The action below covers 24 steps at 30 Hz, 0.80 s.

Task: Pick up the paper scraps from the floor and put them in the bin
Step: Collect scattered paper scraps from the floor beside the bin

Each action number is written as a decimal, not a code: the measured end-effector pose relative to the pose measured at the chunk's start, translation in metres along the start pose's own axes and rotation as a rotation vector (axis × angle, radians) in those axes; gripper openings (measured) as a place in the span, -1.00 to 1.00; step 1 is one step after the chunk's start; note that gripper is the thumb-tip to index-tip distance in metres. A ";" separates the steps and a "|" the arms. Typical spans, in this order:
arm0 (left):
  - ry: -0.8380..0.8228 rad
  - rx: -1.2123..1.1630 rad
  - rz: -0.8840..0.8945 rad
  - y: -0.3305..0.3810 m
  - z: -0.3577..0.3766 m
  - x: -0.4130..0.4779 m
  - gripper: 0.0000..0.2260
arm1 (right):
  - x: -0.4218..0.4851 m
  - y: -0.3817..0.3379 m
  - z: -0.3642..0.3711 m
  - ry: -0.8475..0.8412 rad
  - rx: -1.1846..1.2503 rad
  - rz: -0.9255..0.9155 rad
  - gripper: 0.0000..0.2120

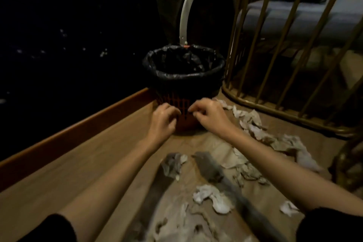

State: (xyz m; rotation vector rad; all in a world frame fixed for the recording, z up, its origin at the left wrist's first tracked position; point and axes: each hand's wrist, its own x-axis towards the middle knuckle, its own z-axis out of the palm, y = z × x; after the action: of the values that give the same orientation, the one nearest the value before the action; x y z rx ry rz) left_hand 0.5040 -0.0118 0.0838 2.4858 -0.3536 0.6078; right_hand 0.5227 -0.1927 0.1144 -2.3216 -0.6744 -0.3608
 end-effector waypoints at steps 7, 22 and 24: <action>-0.679 0.137 -0.256 -0.028 0.080 -0.102 -0.44 | -0.128 0.044 0.063 -0.674 -0.133 0.198 -0.61; -0.535 0.087 -0.070 -0.032 0.067 -0.166 -0.85 | -0.217 0.062 0.079 -0.321 -0.099 0.278 -0.65; -0.525 0.041 -0.057 -0.019 0.048 -0.177 -0.80 | -0.215 0.049 0.072 -0.231 -0.036 0.327 -0.69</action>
State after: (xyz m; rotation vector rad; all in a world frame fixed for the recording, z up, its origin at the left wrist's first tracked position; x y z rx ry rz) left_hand 0.3750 -0.0031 -0.0473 2.6575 -0.4637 -0.0739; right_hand 0.3770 -0.2542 -0.0560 -2.4774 -0.3856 0.0459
